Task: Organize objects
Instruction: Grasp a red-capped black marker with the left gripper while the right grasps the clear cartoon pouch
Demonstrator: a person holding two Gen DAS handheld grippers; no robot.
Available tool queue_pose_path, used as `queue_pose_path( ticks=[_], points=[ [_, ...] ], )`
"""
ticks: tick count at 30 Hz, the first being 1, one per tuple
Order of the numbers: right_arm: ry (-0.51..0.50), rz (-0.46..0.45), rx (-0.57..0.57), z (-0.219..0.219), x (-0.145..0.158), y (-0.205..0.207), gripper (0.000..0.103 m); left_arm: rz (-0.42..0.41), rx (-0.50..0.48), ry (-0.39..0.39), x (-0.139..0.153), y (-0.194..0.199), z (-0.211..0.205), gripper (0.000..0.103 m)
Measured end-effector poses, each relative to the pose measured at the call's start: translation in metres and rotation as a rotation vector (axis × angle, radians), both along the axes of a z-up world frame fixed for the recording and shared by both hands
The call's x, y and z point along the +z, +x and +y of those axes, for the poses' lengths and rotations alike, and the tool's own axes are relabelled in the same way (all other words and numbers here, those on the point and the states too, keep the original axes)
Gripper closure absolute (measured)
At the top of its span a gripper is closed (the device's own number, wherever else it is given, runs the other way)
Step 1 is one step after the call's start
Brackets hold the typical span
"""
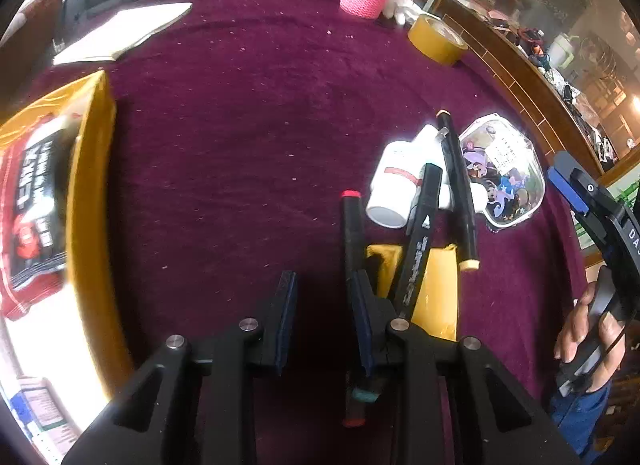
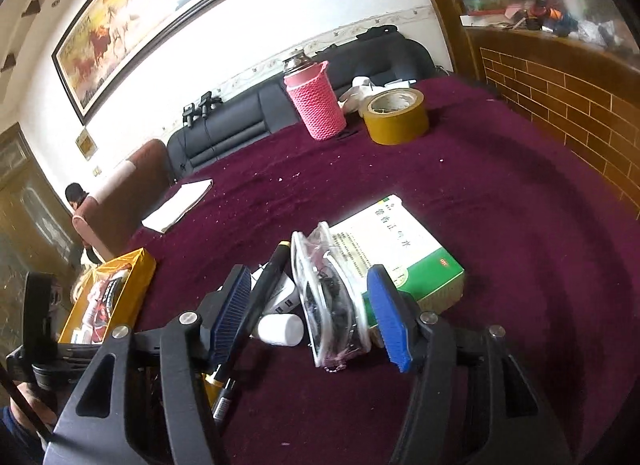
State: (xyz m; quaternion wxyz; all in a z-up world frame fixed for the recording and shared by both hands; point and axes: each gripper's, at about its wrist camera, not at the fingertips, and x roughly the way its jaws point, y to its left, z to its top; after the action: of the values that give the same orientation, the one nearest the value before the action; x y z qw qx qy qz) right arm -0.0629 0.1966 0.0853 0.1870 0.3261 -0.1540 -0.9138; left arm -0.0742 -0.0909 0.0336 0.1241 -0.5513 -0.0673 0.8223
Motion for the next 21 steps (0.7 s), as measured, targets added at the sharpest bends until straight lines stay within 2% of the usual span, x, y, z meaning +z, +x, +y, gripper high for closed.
queue_pose_path(
  ticks=[5,10,12,13,18,21],
  points=[
    [-0.021,0.005,0.005,0.002,-0.002,-0.006,0.044,0.003,-0.021,-0.005,-0.003,-0.006,0.014,0.079],
    [-0.018,-0.006,0.006,0.004,-0.005,-0.009,0.044,0.029,-0.042,-0.091,-0.006,-0.002,0.023,0.080],
    [-0.015,-0.006,-0.002,0.005,-0.006,-0.010,0.044,0.041,-0.053,-0.115,-0.006,0.005,0.025,0.091],
    [-0.009,-0.005,-0.003,0.004,-0.006,-0.011,0.044,0.053,-0.060,-0.132,-0.007,0.012,0.025,0.091],
    [0.071,-0.031,0.007,-0.009,-0.016,-0.023,0.044,0.086,-0.058,-0.130,-0.006,0.033,0.020,0.091],
    [0.142,0.007,0.037,-0.023,-0.019,-0.024,0.045,0.096,-0.044,-0.111,-0.007,0.035,0.017,0.091]
  ],
)
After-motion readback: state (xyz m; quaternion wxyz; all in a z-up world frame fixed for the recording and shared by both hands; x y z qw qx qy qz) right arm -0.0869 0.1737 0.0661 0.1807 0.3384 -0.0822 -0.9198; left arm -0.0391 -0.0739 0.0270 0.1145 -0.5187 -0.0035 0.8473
